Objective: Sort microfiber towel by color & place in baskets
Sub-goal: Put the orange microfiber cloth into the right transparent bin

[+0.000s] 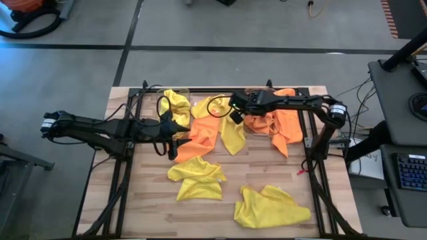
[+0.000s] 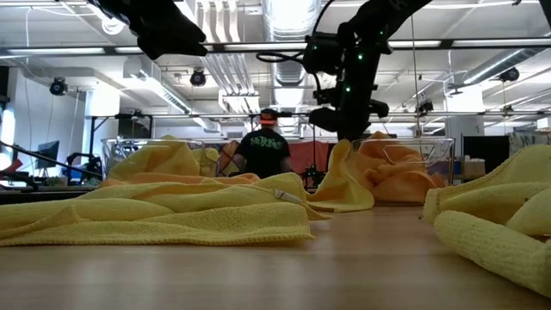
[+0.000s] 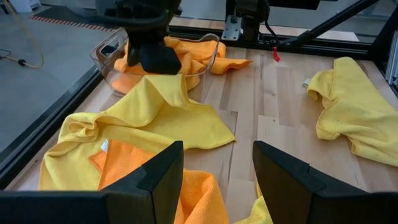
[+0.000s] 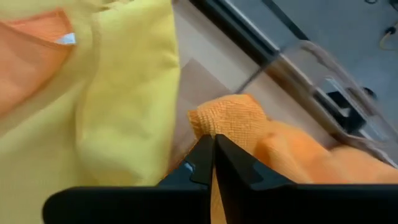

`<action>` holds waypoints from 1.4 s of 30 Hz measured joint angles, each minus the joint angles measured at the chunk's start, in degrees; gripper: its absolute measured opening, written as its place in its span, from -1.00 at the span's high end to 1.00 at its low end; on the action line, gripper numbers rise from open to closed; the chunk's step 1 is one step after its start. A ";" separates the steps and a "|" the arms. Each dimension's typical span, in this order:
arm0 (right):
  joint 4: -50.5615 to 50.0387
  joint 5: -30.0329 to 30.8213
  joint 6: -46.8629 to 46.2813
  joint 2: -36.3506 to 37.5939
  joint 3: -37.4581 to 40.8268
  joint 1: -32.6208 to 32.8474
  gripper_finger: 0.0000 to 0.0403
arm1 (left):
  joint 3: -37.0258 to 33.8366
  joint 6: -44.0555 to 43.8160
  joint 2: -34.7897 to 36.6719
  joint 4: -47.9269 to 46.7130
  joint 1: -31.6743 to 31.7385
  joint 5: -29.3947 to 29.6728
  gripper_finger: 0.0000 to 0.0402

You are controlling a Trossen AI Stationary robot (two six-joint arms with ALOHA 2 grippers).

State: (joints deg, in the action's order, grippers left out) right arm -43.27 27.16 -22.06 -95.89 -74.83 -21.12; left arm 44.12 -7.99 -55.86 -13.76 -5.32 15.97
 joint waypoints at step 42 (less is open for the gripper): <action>9.06 4.33 -3.96 5.55 13.24 -0.24 0.96 | 0.00 -0.02 0.00 -0.74 0.01 -0.01 0.12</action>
State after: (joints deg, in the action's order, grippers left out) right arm -34.22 31.49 -26.01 -90.34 -61.59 -21.37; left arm 44.12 -8.01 -55.86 -14.50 -5.30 15.97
